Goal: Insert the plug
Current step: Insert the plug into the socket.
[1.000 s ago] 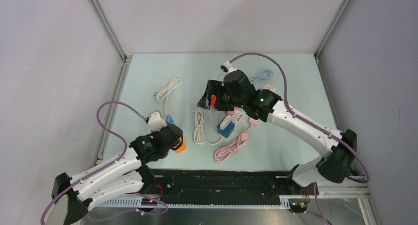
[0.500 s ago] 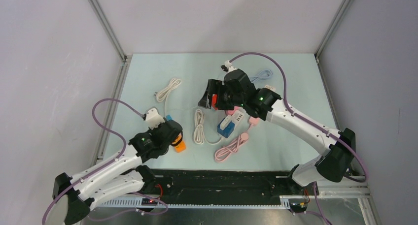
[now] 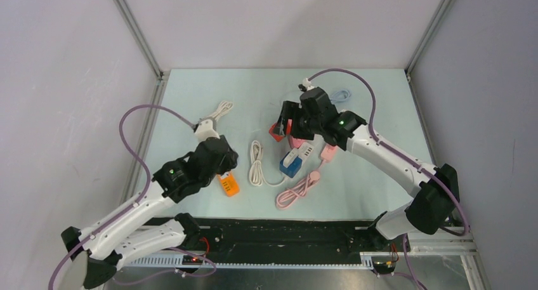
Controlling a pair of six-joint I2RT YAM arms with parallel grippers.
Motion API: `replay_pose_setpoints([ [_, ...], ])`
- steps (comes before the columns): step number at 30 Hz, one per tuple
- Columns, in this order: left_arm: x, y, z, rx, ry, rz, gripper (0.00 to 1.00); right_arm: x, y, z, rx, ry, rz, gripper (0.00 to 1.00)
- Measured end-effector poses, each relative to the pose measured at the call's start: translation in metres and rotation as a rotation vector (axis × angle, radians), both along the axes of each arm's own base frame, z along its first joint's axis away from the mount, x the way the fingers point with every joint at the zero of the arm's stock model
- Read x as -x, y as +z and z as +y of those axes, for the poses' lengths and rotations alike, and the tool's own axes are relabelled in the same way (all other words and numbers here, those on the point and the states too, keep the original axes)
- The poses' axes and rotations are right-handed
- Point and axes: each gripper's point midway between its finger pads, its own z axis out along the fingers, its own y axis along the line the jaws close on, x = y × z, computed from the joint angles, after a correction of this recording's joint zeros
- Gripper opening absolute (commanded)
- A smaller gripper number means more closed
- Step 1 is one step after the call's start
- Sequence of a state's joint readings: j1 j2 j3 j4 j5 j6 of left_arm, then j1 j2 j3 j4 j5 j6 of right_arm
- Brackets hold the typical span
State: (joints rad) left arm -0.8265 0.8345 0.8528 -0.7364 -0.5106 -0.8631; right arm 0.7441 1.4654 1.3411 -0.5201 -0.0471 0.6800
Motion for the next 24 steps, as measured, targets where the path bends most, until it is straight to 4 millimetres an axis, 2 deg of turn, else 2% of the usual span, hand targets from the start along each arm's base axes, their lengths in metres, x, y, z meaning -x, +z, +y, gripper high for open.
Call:
replay_pose_setpoints([
  [5, -0.02, 0.017, -0.033, 0.025, -0.114, -0.013, 0.0, -0.012, -0.014, -0.024, 0.026, -0.059, 0.032, 0.71],
  [6, -0.028, 0.019, -0.04, 0.04, -0.13, -0.014, 0.0, -0.014, -0.015, -0.029, 0.029, -0.072, 0.037, 0.68],
  [9, -0.054, 0.022, -0.055, 0.069, -0.155, -0.011, 0.0, -0.023, -0.017, -0.041, 0.031, -0.1, 0.048, 0.45],
  [11, -0.073, 0.024, -0.063, 0.072, -0.172, -0.003, 0.0, -0.03, -0.019, -0.049, 0.029, -0.121, 0.056, 0.39],
  [14, -0.105, 0.033, -0.08, 0.058, -0.219, -0.01, 0.0, -0.044, -0.027, -0.06, 0.032, -0.156, 0.069, 0.35],
  [18, -0.151, 0.05, -0.119, 0.028, -0.341, -0.07, 0.0, -0.064, -0.05, -0.075, 0.057, -0.211, 0.108, 0.34],
  [20, -0.167, 0.051, -0.138, 0.007, -0.422, -0.09, 0.0, -0.07, -0.057, -0.086, 0.065, -0.24, 0.125, 0.33],
  [24, -0.186, 0.037, -0.178, -0.057, -0.617, -0.117, 0.0, -0.082, -0.057, -0.107, 0.06, -0.301, 0.119, 0.35],
])
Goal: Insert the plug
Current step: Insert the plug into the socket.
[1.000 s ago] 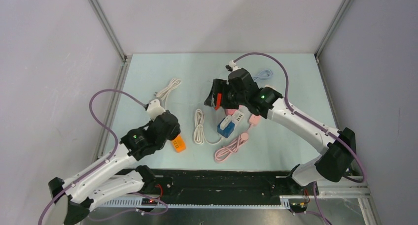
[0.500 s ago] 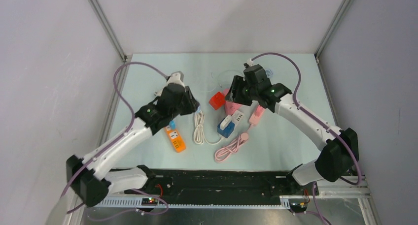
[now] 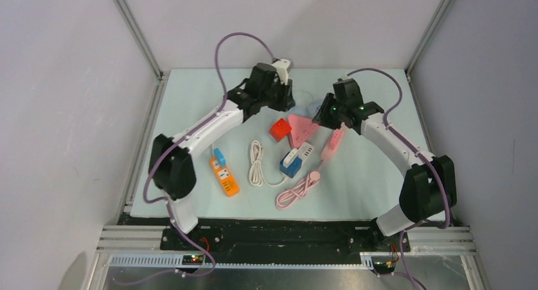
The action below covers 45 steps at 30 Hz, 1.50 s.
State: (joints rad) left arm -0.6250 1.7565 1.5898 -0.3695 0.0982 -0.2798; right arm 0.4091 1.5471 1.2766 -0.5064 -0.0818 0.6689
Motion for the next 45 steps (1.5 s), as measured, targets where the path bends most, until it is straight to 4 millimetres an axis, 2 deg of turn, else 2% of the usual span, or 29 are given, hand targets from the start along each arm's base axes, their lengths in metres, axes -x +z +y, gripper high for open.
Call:
replay_pose_setpoints([
  [2, -0.004, -0.013, -0.017, -0.03, -0.083, -0.01, 0.0, -0.001, -0.002, -0.017, 0.007, -0.049, 0.001, 0.35],
  [5, -0.004, -0.035, -0.037, -0.072, -0.173, -0.006, 0.0, 0.009, -0.003, -0.044, 0.018, -0.116, 0.009, 0.36],
  [10, -0.009, -0.063, -0.068, -0.12, -0.265, -0.016, 0.0, 0.026, 0.01, -0.079, 0.015, -0.203, -0.024, 0.36],
  [14, -0.005, -0.088, -0.087, -0.169, -0.306, -0.014, 0.0, 0.03, 0.014, -0.092, 0.011, -0.235, -0.04, 0.36],
  [18, 0.002, -0.111, -0.095, -0.21, -0.319, 0.005, 0.0, 0.036, 0.009, -0.1, 0.016, -0.254, -0.029, 0.37],
  [24, 0.002, -0.129, -0.094, -0.256, -0.298, 0.018, 0.0, 0.039, 0.012, -0.105, 0.016, -0.266, -0.034, 0.37],
  [31, -0.006, -0.131, -0.084, -0.307, -0.252, -0.004, 0.0, 0.039, 0.013, -0.105, 0.016, -0.263, -0.04, 0.37],
  [45, -0.008, -0.132, -0.082, -0.318, -0.238, -0.013, 0.0, 0.039, 0.013, -0.106, 0.015, -0.265, -0.04, 0.37],
])
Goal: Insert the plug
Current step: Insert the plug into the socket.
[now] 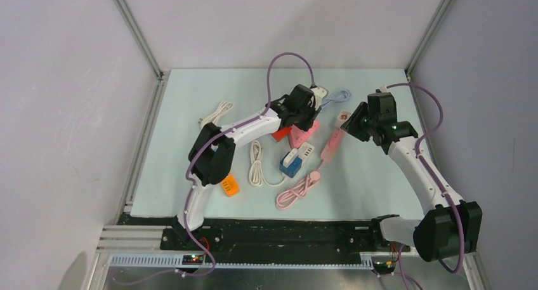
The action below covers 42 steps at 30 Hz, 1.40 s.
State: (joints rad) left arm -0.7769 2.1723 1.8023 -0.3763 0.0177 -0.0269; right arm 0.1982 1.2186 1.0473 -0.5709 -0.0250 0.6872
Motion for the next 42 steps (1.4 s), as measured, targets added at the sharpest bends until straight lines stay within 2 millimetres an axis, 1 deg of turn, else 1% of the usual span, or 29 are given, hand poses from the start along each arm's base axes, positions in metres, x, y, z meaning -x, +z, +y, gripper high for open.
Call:
replay_pose_setpoints([
  [9, 0.007, -0.002, 0.005, 0.004, 0.008, 0.013, 0.0, 0.0, -0.003, 0.001, -0.004, 0.006, 0.009, 0.38],
  [22, 0.007, -0.001, 0.008, -0.028, 0.008, -0.017, 0.0, 0.0, -0.006, 0.002, -0.004, 0.007, 0.018, 0.38],
  [28, 0.007, 0.0, 0.014, -0.059, 0.008, -0.023, 0.0, -0.001, -0.008, 0.003, -0.009, 0.013, 0.023, 0.38],
  [38, 0.012, -0.002, 0.012, -0.046, 0.015, 0.007, 0.0, -0.001, -0.014, 0.004, -0.011, 0.018, 0.038, 0.38],
  [42, 0.009, -0.003, 0.01, -0.039, 0.044, 0.011, 0.0, -0.001, -0.015, 0.004, -0.012, 0.018, 0.039, 0.38],
])
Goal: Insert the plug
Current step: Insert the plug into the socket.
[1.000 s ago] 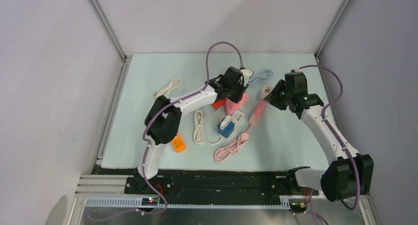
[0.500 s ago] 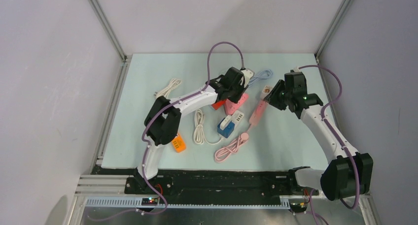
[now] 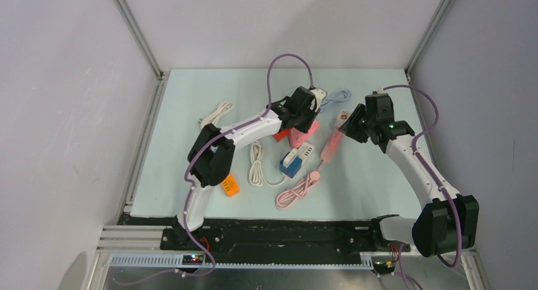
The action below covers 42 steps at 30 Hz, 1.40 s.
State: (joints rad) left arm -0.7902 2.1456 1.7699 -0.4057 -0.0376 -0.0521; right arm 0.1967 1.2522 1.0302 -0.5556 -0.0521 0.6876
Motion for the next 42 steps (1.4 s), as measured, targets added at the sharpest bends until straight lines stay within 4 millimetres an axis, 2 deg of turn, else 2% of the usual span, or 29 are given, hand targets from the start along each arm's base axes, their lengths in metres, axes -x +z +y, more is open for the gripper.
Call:
replay_pose_setpoints([
  [12, -0.009, 0.0, 0.001, 0.009, 0.101, -0.026, 0.0, 0.0, 0.0, 0.0, -0.001, 0.002, 0.0, 0.38],
  [28, -0.007, 0.002, 0.003, 0.016, 0.102, -0.023, 0.0, -0.001, -0.003, 0.001, 0.0, 0.002, 0.005, 0.38],
  [42, -0.013, 0.015, 0.002, 0.061, 0.107, -0.066, 0.0, -0.001, -0.003, 0.001, 0.0, 0.002, 0.005, 0.38],
])
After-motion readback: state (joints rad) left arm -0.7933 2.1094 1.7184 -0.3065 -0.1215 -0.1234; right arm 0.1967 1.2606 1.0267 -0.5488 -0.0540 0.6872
